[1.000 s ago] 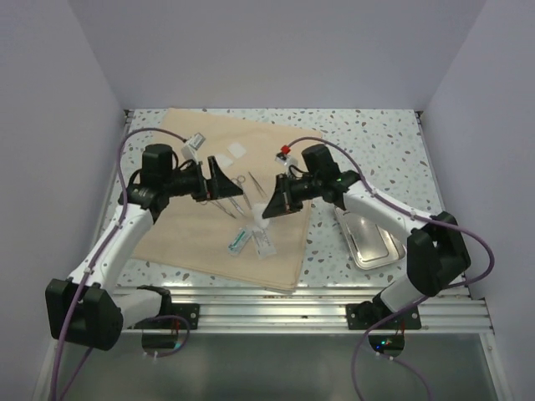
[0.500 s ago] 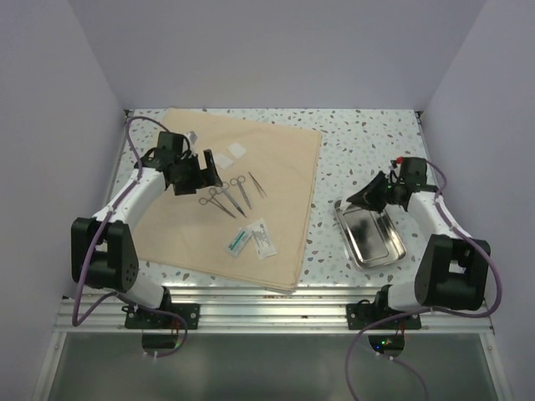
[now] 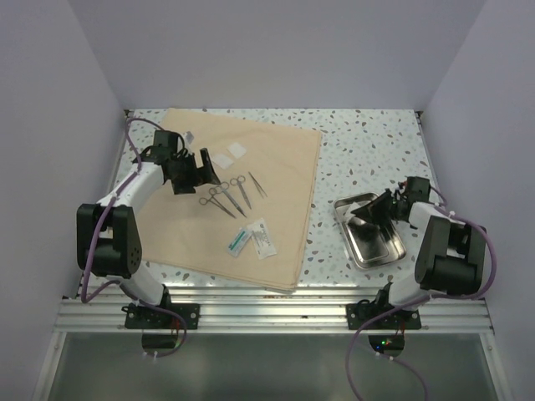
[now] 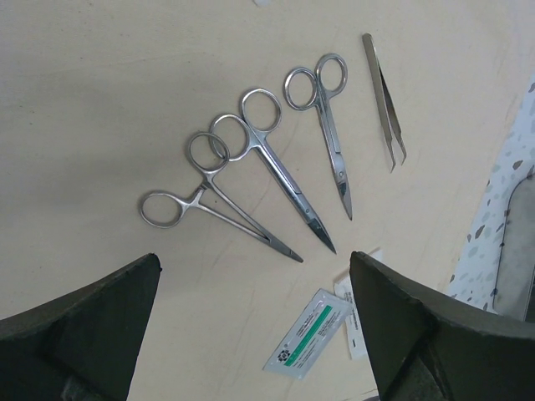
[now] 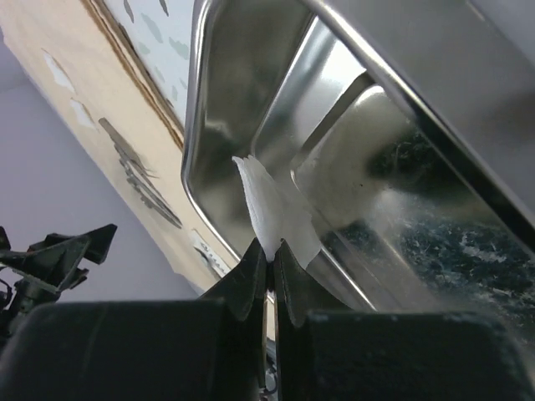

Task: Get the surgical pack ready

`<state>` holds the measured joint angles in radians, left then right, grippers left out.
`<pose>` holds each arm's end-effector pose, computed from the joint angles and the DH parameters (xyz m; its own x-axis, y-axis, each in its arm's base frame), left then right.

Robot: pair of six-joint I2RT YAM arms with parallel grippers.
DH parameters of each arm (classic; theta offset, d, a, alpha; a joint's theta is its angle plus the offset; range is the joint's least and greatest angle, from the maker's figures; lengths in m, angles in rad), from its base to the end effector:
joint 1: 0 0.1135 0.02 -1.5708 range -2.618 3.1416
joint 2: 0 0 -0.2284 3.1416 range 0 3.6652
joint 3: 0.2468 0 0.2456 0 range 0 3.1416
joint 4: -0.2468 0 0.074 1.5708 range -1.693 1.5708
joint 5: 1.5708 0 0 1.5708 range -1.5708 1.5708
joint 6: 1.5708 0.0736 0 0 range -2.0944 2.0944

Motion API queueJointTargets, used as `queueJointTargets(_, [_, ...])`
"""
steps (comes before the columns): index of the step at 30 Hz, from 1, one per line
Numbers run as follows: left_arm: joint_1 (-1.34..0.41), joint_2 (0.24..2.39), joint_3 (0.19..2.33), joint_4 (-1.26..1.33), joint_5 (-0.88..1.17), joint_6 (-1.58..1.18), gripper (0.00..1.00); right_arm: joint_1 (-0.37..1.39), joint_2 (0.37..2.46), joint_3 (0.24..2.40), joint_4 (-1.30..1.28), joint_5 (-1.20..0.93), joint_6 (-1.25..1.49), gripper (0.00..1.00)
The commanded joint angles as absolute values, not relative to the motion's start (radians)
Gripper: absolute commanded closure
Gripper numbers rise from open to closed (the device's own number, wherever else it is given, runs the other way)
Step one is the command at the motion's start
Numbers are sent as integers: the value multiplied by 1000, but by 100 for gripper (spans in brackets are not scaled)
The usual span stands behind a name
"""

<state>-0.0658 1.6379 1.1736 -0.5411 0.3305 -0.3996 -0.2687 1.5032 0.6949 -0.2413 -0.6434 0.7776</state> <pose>0.3497 -0.0470 0.1671 -0.8679 -0.3116 -0.3869 -0.1107 0.8805 -0.4609 0.2804 -0.0314 0.0954 -0.6488 0.7609 0.0102 0.5327 0.4446 0.7201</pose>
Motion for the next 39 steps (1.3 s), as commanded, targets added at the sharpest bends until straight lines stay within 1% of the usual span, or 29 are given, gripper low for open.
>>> queueJointTargets(1, [-61,1634,1197,-492,374,-371,1,-270,1520,706,-176,-640,767,100])
queueJointTargets(11, [-61,1634,1184,-489,373,-377,1,-270,1514,689,-293,-474,724,100])
queueJointTargets(18, [-61,1631,1184,-495,374,-382,1,-270,1549,713,-350,-374,696,100])
queueJointTargets(27, [-61,1634,1190,-497,371,-397,1,-268,1597,715,-282,-387,748,100])
queueJointTargets(39, [-61,1637,1190,-492,387,-443,1,-221,1586,692,-172,-361,956,100])
